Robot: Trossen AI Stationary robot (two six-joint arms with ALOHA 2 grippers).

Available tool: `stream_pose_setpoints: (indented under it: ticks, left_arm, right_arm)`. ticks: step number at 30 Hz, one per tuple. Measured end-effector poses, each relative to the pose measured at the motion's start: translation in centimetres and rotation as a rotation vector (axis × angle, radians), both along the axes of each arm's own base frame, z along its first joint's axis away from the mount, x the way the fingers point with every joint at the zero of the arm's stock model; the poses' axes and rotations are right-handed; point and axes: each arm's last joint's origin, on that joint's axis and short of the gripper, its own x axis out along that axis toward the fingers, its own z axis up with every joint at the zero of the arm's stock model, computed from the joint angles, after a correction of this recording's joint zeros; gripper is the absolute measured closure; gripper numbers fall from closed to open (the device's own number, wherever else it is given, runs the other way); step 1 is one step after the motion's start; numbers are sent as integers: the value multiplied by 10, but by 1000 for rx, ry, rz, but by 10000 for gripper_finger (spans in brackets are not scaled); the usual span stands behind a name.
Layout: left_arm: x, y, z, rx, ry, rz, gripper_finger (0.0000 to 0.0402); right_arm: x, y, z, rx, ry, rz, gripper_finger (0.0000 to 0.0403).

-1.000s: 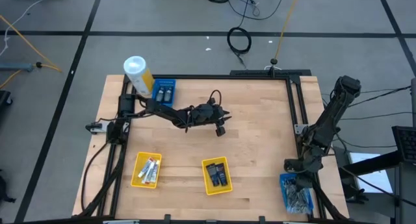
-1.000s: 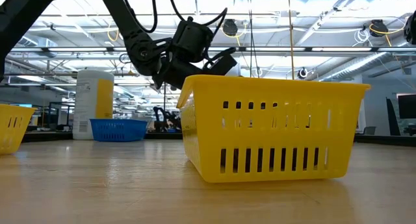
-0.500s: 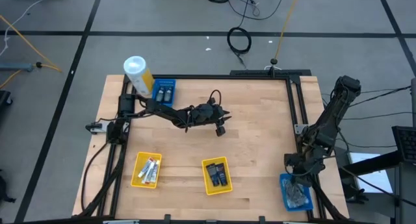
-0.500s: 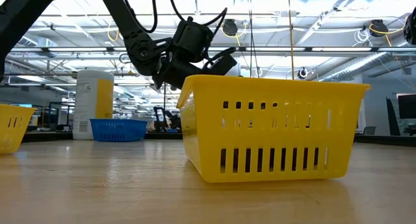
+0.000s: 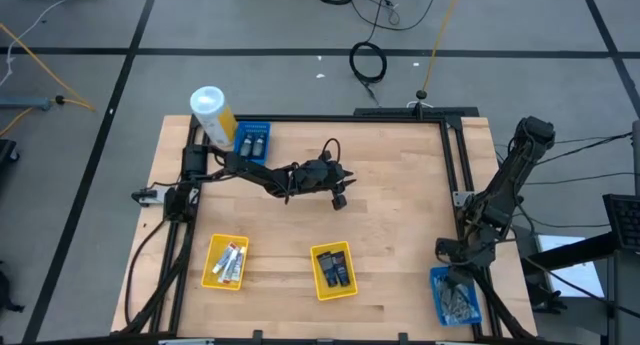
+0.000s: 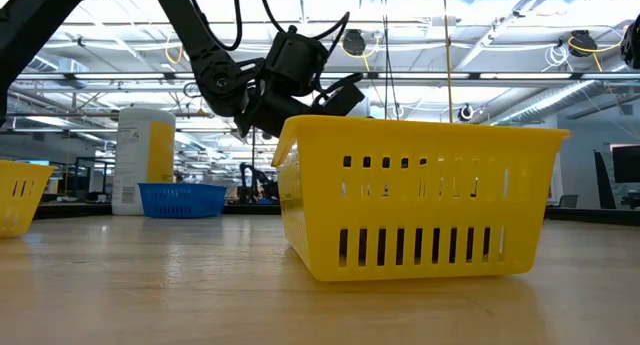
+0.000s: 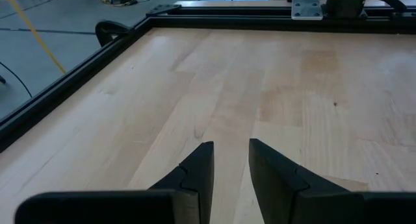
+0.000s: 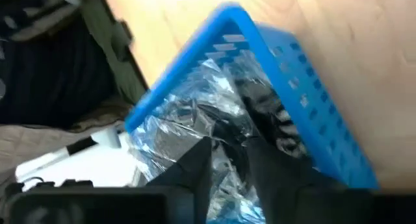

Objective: Pick & Place Travel size toiletries
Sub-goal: Put the black hairbrush into the bottom blue bin, then return to Home Position

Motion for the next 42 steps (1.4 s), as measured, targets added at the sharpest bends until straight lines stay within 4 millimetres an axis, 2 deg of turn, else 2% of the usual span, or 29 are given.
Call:
stream_pose_setpoints:
  ticks: [4,7,15,18,21,24,27,30,33,36,42]
  left_arm:
    - [0,0,0,0,0,0,305]
    - [0,0,0,0,0,0,305]
    - [0,0,0,-1,0,0,305]
    - [0,0,0,-1,-2,1,305]
    - [1,0,2,1,-20,1,305]
    - [1,0,3,4,-37,1,305]
    - [2,0,5,10,-49,0,305]
    - [1,0,10,32,-44,-7,305]
    - [-1,1,27,54,-87,-9,305]
    - [-3,1,40,88,-112,-13,305]
    - [-4,1,47,121,-127,-22,305]
  right_arm:
    - [0,-1,2,9,-27,-11,274]
    - [1,-2,4,16,-57,-37,261]
    - [0,-5,10,44,-107,-62,283]
    - [4,-6,19,22,-248,-111,299]
    - [10,-6,34,-17,-478,-176,314]
    - [19,-9,40,-194,-751,-300,326]
    - [30,-15,34,-386,-914,-353,337]
    - [44,-26,17,-488,-974,-352,353]
    - [57,-45,1,-557,-1099,-351,374]
    - [72,-64,13,-554,-1271,-370,397]
    - [84,-96,11,-618,-1354,-187,396]
